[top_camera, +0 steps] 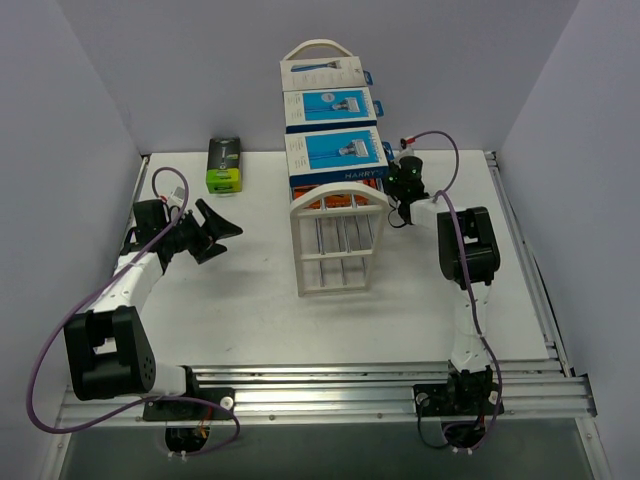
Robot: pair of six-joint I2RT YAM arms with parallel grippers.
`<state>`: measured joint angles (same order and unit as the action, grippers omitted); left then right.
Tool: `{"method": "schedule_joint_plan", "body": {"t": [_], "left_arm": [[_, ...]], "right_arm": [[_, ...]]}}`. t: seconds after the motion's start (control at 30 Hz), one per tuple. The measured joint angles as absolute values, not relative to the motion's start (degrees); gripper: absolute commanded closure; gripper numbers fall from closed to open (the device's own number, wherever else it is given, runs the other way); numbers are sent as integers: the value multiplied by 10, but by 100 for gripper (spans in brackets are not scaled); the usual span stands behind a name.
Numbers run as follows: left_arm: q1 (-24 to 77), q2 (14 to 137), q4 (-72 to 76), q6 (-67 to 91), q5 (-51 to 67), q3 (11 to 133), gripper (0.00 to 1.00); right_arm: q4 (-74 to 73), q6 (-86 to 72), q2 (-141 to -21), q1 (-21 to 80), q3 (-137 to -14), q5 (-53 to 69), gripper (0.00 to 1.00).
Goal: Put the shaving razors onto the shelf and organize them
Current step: Place the shaving razor onto shelf
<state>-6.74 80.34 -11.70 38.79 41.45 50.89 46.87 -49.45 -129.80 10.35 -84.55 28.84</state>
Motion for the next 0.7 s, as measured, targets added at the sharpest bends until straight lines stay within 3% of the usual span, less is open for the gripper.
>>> {"method": "schedule_joint_plan", "body": {"t": [0.7], "left_arm": [[-67,805,-109,392,419,505,6]], "right_arm": [[464,-499,-1312,110,-868,289,12]]}}
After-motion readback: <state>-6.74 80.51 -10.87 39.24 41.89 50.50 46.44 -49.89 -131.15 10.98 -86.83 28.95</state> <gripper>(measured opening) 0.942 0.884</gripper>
